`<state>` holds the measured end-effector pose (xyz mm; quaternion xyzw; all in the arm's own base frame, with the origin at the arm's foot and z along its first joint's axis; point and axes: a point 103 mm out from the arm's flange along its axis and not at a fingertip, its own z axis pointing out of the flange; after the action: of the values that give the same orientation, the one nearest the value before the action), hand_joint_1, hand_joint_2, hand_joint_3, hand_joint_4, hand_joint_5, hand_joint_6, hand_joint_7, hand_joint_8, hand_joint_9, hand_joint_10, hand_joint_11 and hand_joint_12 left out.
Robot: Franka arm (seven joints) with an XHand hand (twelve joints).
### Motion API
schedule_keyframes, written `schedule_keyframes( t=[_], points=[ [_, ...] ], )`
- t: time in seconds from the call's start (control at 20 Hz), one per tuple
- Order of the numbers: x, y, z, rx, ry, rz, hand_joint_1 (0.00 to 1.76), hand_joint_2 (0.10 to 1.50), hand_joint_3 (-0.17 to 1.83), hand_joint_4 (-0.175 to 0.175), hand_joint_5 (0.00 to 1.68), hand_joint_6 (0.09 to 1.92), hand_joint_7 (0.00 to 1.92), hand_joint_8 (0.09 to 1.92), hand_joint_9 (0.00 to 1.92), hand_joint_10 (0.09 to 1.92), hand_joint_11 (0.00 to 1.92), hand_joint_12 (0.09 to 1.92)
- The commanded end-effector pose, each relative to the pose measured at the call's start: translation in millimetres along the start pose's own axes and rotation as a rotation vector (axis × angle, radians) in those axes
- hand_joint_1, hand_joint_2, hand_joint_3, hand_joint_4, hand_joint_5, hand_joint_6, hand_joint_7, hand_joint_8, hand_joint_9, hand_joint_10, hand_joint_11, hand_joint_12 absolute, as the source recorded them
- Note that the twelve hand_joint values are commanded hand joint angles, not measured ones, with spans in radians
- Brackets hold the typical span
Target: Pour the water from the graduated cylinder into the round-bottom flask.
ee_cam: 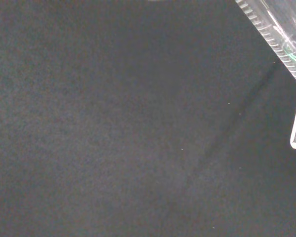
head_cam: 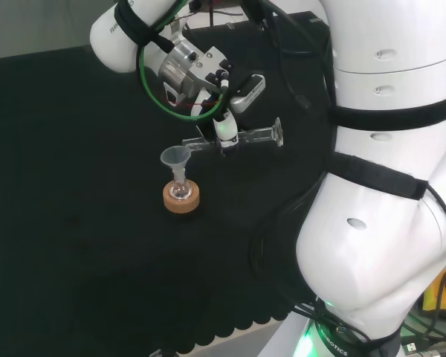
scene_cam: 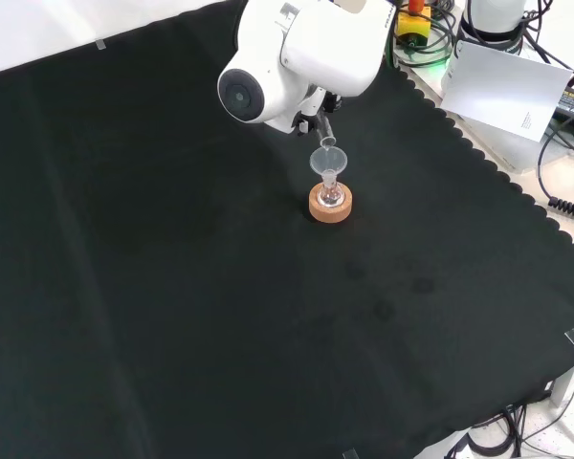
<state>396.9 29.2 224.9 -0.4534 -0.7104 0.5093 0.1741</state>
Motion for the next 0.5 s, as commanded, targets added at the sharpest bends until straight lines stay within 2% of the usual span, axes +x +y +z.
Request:
schedule_keyframes(
  t=[0.05, 0.5],
  points=[
    [-0.3, -1.6, -1.8, 0.009, -0.030, 0.033, 1.13, 1.13, 0.00, -0.117, 0.97, 1.04, 1.32, 0.28, 1.49, 0.09, 1.29, 0.72],
    [-0.2, -3.4, -3.1, 0.010, -0.033, 0.042, 1.13, 1.13, 0.00, -0.116, 0.97, 1.04, 1.32, 0.28, 1.49, 0.09, 1.30, 0.72]
  ],
)
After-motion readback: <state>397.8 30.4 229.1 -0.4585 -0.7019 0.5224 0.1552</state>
